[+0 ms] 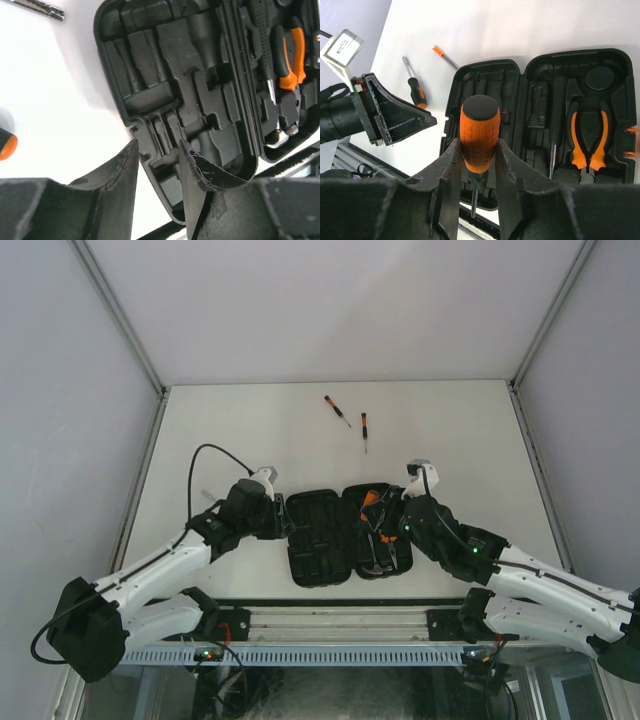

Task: Sort the tools into containers
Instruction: Move the storage box to the center of the board.

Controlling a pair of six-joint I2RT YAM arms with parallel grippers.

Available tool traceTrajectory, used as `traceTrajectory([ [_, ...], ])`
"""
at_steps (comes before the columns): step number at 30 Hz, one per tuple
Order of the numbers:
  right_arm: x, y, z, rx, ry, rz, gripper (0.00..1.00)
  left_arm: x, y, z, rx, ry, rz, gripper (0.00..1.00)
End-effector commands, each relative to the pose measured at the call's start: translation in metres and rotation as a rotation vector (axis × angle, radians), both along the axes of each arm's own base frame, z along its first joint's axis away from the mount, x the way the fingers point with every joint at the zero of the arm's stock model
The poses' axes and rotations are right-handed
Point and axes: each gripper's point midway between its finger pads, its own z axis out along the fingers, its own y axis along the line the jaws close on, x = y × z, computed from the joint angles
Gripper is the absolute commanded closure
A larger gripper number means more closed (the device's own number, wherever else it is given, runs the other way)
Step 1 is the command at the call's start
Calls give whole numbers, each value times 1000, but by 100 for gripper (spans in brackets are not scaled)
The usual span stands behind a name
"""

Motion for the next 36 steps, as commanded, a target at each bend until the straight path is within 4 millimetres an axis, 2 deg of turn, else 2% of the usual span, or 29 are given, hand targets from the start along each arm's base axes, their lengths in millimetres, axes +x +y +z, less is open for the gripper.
traceTrajectory([
  [1,5,4,27,53,-47,-21,100,17,2,-7,-1,-10,51,59],
  [8,2,3,29,51,-49,-20,100,25,-4,-28,10,45,65,61],
  [18,-2,-3,28,43,-51,-38,100,20,-25,-50,-34,116,-22,66],
  [29,-3,-19,24,30,-53,-87,100,13,-57,-42,-82,111,-105,68],
  [32,-2,-25,24,21,-63,-106,100,16,-61,-36,-89,98,-108,69],
  [34,-1,-32,21,17,-63,-133,100,18,-61,-30,-93,78,-106,74],
  [36,-1,-42,18,26,-42,-190,100,20,-59,-22,-87,56,-96,70],
])
